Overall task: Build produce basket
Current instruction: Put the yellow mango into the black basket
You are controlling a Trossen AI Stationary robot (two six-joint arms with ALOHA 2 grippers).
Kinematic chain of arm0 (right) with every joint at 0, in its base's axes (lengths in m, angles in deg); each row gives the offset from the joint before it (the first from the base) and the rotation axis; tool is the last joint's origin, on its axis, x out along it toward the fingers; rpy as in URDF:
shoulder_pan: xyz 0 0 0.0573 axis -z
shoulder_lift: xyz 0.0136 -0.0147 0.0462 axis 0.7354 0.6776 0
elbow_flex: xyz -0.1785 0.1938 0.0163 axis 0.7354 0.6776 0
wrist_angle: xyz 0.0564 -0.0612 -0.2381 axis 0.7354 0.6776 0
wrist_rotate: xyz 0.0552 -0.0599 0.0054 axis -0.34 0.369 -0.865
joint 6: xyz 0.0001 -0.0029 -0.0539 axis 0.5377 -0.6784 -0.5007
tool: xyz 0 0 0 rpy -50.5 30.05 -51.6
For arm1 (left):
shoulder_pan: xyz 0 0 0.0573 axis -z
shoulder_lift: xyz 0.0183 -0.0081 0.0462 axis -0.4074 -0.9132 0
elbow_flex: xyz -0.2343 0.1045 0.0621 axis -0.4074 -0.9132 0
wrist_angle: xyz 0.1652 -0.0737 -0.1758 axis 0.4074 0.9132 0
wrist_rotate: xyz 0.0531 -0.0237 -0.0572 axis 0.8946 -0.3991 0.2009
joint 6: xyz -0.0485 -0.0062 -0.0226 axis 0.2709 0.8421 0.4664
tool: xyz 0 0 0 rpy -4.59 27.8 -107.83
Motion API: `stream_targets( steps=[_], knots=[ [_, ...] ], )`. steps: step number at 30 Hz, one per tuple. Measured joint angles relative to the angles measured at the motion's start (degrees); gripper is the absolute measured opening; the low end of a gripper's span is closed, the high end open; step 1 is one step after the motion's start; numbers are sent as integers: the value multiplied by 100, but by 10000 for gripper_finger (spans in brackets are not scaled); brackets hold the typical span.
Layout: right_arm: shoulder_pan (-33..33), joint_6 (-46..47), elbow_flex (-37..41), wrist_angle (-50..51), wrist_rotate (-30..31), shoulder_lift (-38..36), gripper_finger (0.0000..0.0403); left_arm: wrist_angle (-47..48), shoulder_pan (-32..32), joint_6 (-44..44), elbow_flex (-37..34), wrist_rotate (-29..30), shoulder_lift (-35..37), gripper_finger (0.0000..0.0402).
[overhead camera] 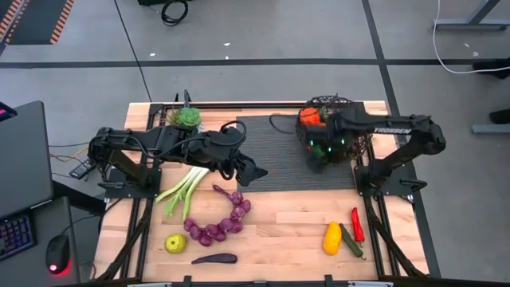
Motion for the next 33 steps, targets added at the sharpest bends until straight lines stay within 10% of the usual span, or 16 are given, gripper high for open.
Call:
stream_targets(
  steps=[18, 33],
  knots=[
    [-3417, 4779, 177, -682, -110, 50, 378, 3, 9, -1036, 0, -815, 0, 391],
    [-4940, 7101, 1976, -3854, -180, 57, 366, 13, -17, -974, 0, -817, 0, 391]
  ],
)
